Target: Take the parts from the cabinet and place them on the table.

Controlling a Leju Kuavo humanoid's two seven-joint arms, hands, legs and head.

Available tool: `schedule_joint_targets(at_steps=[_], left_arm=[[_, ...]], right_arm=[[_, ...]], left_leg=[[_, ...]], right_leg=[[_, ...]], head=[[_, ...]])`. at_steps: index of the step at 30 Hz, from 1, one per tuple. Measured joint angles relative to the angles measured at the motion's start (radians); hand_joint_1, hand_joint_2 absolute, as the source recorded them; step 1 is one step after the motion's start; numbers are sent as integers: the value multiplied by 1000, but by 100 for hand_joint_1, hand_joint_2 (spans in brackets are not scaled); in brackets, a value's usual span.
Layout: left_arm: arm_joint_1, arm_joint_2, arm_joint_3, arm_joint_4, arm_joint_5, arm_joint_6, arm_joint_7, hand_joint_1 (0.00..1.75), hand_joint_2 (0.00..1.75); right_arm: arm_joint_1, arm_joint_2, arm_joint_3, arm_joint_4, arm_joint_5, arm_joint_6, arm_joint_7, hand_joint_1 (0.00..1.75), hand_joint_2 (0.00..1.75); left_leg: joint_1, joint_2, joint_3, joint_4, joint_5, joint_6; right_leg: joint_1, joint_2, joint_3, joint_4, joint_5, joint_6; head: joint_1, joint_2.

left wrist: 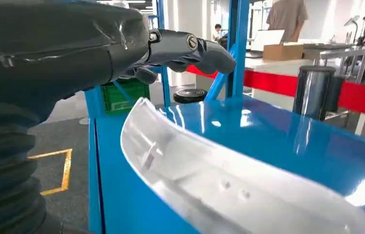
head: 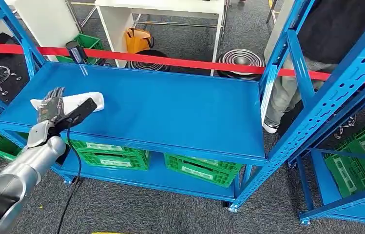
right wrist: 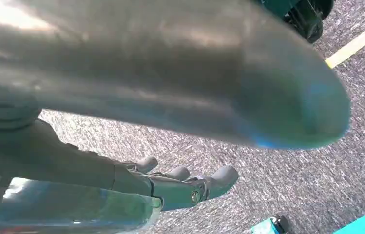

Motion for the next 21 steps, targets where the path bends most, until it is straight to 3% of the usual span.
schedule_joint_targets(at_steps=[14, 16, 21], left_arm=[[29, -20, -3, 5, -6, -10, 11, 3, 175], [29, -23, -3, 6, -8, -23, 15, 155, 175], [31, -26, 6, 7, -27, -26, 23, 159, 175]], right_arm=[[6, -2, -7, 3, 7, 0, 0, 0, 0], [7, -3, -9, 4, 7, 0, 0, 0, 0], [18, -10, -21, 4, 10, -4, 0, 0, 0]], left_leg=[[0, 0, 0, 0, 0, 0], [0, 0, 0, 0, 0, 0], [0, 0, 0, 0, 0, 0]], right_leg=[[0, 0, 0, 0, 0, 0], [0, 0, 0, 0, 0, 0], [0, 0, 0, 0, 0, 0]], head=[[0, 0], [0, 0], [0, 0]])
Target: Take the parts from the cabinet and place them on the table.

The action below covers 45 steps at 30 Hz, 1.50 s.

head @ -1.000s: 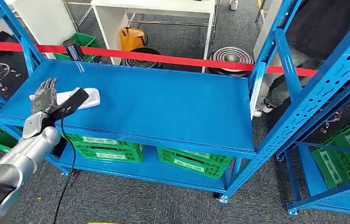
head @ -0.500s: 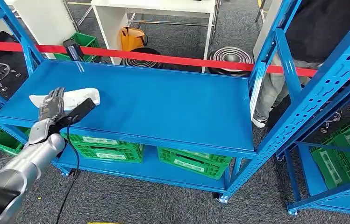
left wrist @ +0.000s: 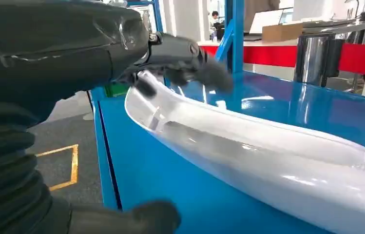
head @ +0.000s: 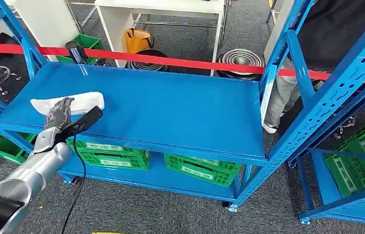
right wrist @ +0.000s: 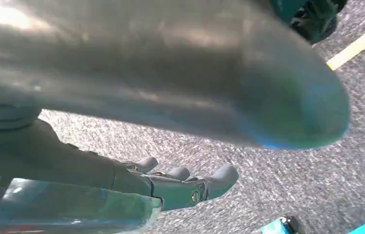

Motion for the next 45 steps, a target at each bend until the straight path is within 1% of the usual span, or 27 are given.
schedule_joint_targets(at_steps=[1, 4, 6, 7, 9, 10, 11, 13, 14, 15, 18, 20, 21, 22, 24, 25, 26, 27, 28, 29, 40, 43, 45], left_arm=[[0, 0, 2, 0, -2, 0, 1, 164, 175], [1, -1, 5, 1, -7, 0, 1, 166, 175], [2, -1, 6, 1, -9, 0, 2, 159, 175], [2, -2, 7, 1, -10, 3, 2, 148, 175], [3, -2, 14, 1, -12, 10, 5, 134, 175], [4, -1, 17, 1, -14, 12, 7, 120, 175], [7, -2, 24, 1, -18, 17, 8, 110, 175], [11, -1, 29, 1, -21, 24, 9, 120, 175], [13, -1, 30, 1, -23, 24, 10, 131, 175], [16, -1, 32, 1, -26, 26, 10, 131, 175], [22, 1, 47, 1, -29, 26, 12, 147, 175], [27, 3, 55, 1, -29, 26, 12, 161, 175], [30, 5, 59, 1, -29, 26, 11, 161, 175], [33, 5, 61, 1, -29, 26, 8, 168, 175], [37, 6, 67, 1, -29, 25, 5, 166, 175], [39, 6, 71, 1, -31, 25, 3, 154, 175], [40, 6, 77, 1, -33, 25, 2, 147, 175], [41, 6, 80, 1, -36, 25, 0, 147, 175], [42, 7, 81, 1, -39, 25, -2, 77, 175], [44, 8, 83, 1, -42, 27, -3, 0, 175], [47, 8, 112, 1, -61, 35, -23, 0, 175], [47, 8, 125, 0, -91, 55, -28, 0, 175], [48, 8, 139, -2, -115, 95, -38, 0, 175]], right_arm=[[1, -1, -1, 0, 1, 0, 0, 0, 0], [2, -3, -3, 0, 3, 0, 0, 0, 0], [3, -3, -4, 0, 3, -1, 0, 0, 0], [3, -4, -4, 0, 3, -1, 0, 0, 0], [3, -4, -5, 0, 6, -2, 0, 0, 0], [3, -5, -5, 0, 8, -2, 0, 0, 0], [3, -5, -5, 0, 9, -2, 0, 0, 0], [3, -5, -5, 0, 10, -2, 0, 0, 0], [3, -5, -5, 0, 13, -2, 0, 0, 0], [3, -5, -5, 0, 15, -1, 0, 0, 0], [3, -5, -5, 0, 21, 1, 0, 0, 0], [2, -5, -5, 0, 23, 2, 0, 0, 0], [2, -5, -5, 0, 24, 2, 0, 0, 0], [2, -5, -5, 0, 24, 2, 0, 0, 0], [1, -5, -5, 0, 27, 3, 1, 0, 0], [1, -5, -5, 0, 27, 4, 1, 0, 0], [0, -5, -6, 0, 29, 6, 2, 0, 0], [-1, -5, -6, 0, 31, 8, 2, 0, 0], [-1, -5, -6, 1, 32, 10, 2, 0, 0], [-1, -5, -6, 1, 33, 11, 2, 0, 0], [-1, -5, -14, 3, 40, 17, 2, 0, 0], [0, -5, -21, 3, 47, 18, 0, 0, 0], [1, -5, -23, 3, 53, 18, 0, 0, 0]], left_leg=[[0, 0, 0, 0, 0, 0], [0, 0, 0, 0, 0, 0], [0, 0, 0, 0, 0, 0], [0, 0, 0, 0, 0, 0], [0, 0, 0, 0, 0, 0], [0, 0, 0, 0, 0, 0], [0, 0, 0, 0, 0, 0], [0, 0, 0, 0, 0, 0], [0, 0, 0, 0, 0, 0], [0, 0, 0, 0, 0, 0], [0, 0, 0, 0, 0, 0], [0, 0, 0, 0, 0, 0], [0, 0, 0, 0, 0, 0], [0, 0, 0, 0, 0, 0], [0, 0, 0, 0, 0, 0], [0, 0, 0, 0, 0, 0], [0, 0, 0, 0, 0, 0], [0, 0, 0, 0, 0, 0], [0, 0, 0, 0, 0, 0], [0, 0, 0, 0, 0, 0], [0, 0, 0, 0, 0, 0], [0, 0, 0, 0, 0, 0], [0, 0, 0, 0, 0, 0]], right_leg=[[0, 0, 0, 0, 0, 0], [0, 0, 0, 0, 0, 0], [0, 0, 0, 0, 0, 0], [0, 0, 0, 0, 0, 0], [0, 0, 0, 0, 0, 0], [0, 0, 0, 0, 0, 0], [0, 0, 0, 0, 0, 0], [0, 0, 0, 0, 0, 0], [0, 0, 0, 0, 0, 0], [0, 0, 0, 0, 0, 0], [0, 0, 0, 0, 0, 0], [0, 0, 0, 0, 0, 0], [0, 0, 0, 0, 0, 0], [0, 0, 0, 0, 0, 0], [0, 0, 0, 0, 0, 0], [0, 0, 0, 0, 0, 0], [0, 0, 0, 0, 0, 0], [0, 0, 0, 0, 0, 0], [0, 0, 0, 0, 0, 0], [0, 0, 0, 0, 0, 0], [0, 0, 0, 0, 0, 0], [0, 0, 0, 0, 0, 0], [0, 0, 0, 0, 0, 0]], head=[[0, 0], [0, 0], [0, 0], [0, 0], [0, 0], [0, 0], [0, 0], [0, 0], [0, 0], [0, 0], [0, 0], [0, 0], [0, 0], [0, 0], [0, 0], [0, 0], [0, 0], [0, 0], [0, 0], [0, 0], [0, 0], [0, 0], [0, 0]])
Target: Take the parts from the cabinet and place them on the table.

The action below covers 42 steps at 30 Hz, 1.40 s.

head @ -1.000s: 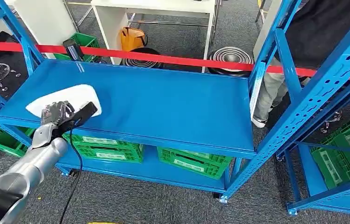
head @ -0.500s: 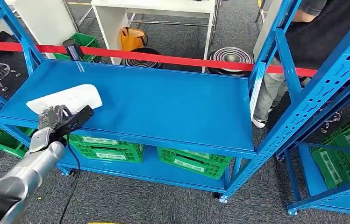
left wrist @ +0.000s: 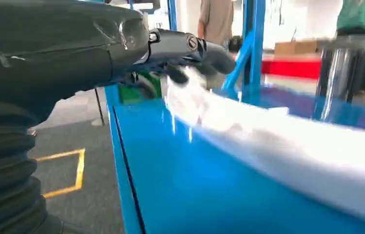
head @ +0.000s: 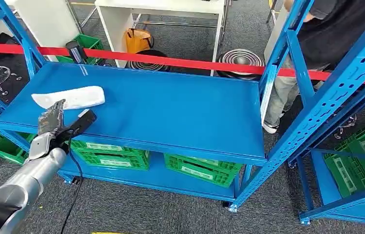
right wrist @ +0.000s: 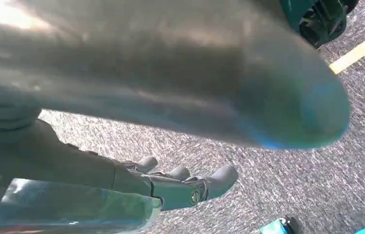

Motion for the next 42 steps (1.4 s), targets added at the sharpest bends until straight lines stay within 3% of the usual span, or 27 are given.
schedule_joint_targets(at_steps=[5, 14, 42], left_arm=[[5, 0, 41, -17, -31, 115, -56, 0, 175], [4, 0, 99, -43, -59, 167, -84, 0, 175], [-13, 32, 149, -51, -101, 156, -127, 0, 175]], right_arm=[[3, 4, -6, 0, 9, 0, -2, 0, 0], [3, 13, -8, 0, 18, 3, -3, 0, 0], [8, 50, -23, 10, 27, 28, -9, 0, 0]], left_leg=[[0, 0, 0, 0, 0, 0], [0, 0, 0, 0, 0, 0], [0, 0, 0, 0, 0, 0]], right_leg=[[0, 0, 0, 0, 0, 0], [0, 0, 0, 0, 0, 0], [0, 0, 0, 0, 0, 0]], head=[[0, 0], [0, 0], [0, 0]])
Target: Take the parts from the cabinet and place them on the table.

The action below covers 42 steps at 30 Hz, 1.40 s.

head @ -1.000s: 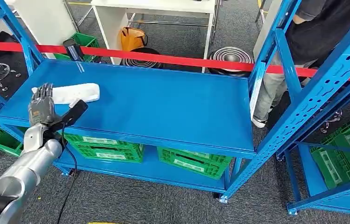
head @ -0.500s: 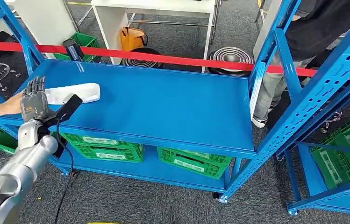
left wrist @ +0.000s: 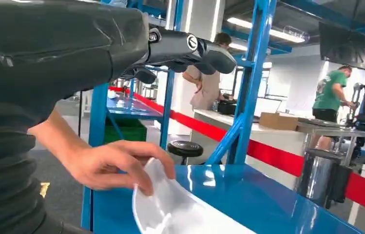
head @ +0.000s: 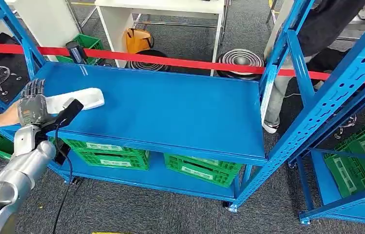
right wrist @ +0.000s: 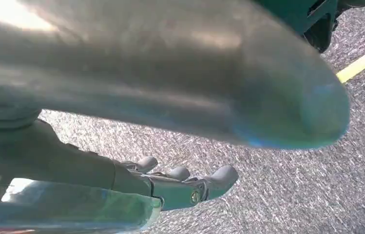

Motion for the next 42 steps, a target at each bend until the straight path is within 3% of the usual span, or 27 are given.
schedule_joint_targets(at_steps=[42], left_arm=[[-1, 18, 35, 0, -45, -10, -2, 0, 175]], right_arm=[[-4, 26, -3, 16, 21, 8, -3, 0, 0]], left_leg=[[0, 0, 0, 0, 0, 0]], right_leg=[[0, 0, 0, 0, 0, 0]], head=[[0, 0]])
